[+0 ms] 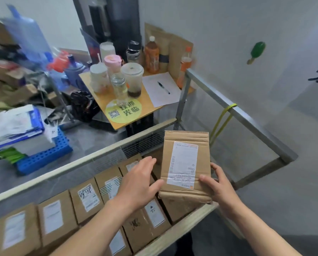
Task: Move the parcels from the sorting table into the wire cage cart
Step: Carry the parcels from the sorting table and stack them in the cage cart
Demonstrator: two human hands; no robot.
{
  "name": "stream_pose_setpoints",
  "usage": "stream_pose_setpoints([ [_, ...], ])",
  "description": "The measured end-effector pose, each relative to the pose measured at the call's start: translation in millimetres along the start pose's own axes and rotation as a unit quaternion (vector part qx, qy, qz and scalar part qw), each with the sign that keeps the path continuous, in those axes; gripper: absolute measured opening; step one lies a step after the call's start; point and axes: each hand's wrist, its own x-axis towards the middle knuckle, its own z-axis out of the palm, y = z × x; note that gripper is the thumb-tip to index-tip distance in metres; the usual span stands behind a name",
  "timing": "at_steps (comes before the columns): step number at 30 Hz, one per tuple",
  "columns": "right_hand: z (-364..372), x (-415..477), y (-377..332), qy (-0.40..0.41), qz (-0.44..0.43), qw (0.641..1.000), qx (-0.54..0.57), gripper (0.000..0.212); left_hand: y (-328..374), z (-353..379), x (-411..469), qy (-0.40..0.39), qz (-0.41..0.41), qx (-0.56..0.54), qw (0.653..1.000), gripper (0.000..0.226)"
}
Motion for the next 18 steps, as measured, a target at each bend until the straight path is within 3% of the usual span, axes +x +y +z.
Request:
stream_pose_setpoints([
  [2,2,27,-6,-0.029,0.004,0.999,-0.014,0.055,-6,0,11,0.006,-0.028,0.028,0.999,0.075],
  [5,4,63,-17,-0.080,0.014,0.996,-0.037,0.067,-10,3,28,0.012,-0.081,0.045,0.996,0.074],
  [8,7,98,-26,-0.117,0.018,0.992,-0.051,0.060,-14,11,48,0.008,-0.129,0.056,0.990,0.069],
  [13,15,149,-27,-0.150,0.047,0.985,-0.074,0.076,-26,29,76,-0.010,-0.193,0.062,0.979,0.069],
  [18,28,190,-10,-0.148,0.062,0.979,-0.127,0.063,-59,60,96,-0.045,-0.214,0.058,0.974,0.070],
])
